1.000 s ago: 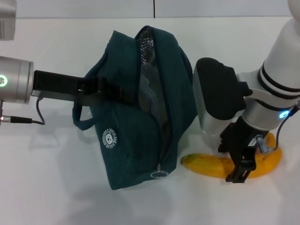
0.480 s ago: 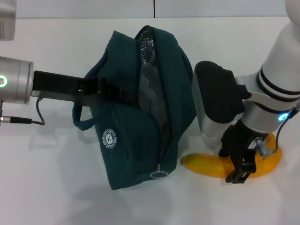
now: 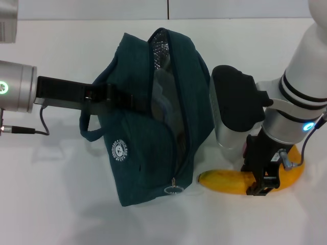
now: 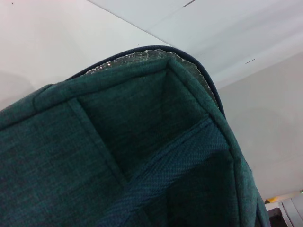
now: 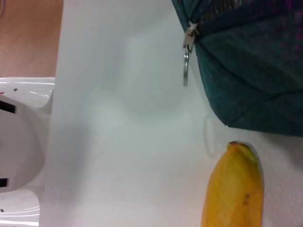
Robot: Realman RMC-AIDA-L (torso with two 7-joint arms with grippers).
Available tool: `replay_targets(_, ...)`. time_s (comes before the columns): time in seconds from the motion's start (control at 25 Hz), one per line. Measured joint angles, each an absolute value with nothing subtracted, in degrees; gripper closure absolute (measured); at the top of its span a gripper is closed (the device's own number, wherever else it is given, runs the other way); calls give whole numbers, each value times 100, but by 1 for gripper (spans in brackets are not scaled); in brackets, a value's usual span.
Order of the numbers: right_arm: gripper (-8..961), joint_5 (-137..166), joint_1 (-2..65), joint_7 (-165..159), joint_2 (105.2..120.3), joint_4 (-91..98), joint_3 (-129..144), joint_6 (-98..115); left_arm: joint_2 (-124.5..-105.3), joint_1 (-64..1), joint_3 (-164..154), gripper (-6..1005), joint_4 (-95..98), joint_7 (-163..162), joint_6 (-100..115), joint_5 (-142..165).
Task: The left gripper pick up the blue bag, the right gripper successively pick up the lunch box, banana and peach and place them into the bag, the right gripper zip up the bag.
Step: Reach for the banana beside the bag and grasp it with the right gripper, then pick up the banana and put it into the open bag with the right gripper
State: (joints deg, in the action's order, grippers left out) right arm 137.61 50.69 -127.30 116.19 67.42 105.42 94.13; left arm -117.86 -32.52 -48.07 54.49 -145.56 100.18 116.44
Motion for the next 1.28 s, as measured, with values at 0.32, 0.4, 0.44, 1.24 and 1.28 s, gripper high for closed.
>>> replay_targets(0.32,527,13801,5055,-13114,11604,7125,9956,10142,-11773,-3230,-4807,959,5450,-14533,10025,11593)
replay_targets(0.4,522,13834,5023,-13197,11580,7207,9619,10436,-11772,-3228,-4808,958,5449,-14525,10028,11591)
replay_targets(0.44,520,13849,5002,-13210,11568,7221,9415,10590,-11771,-3226,-4807,958,5449,-14524,10032,11590)
replay_targets(1.24,474,12282,4691,-12932,11336,8042,4678,11348,-11791,-3249,-4819,958,5450,-14467,10045,11495)
replay_targets(1.28,472,11868,4662,-12906,11336,8040,4648,11300,-11786,-3257,-4818,958,5449,-14469,10046,11495)
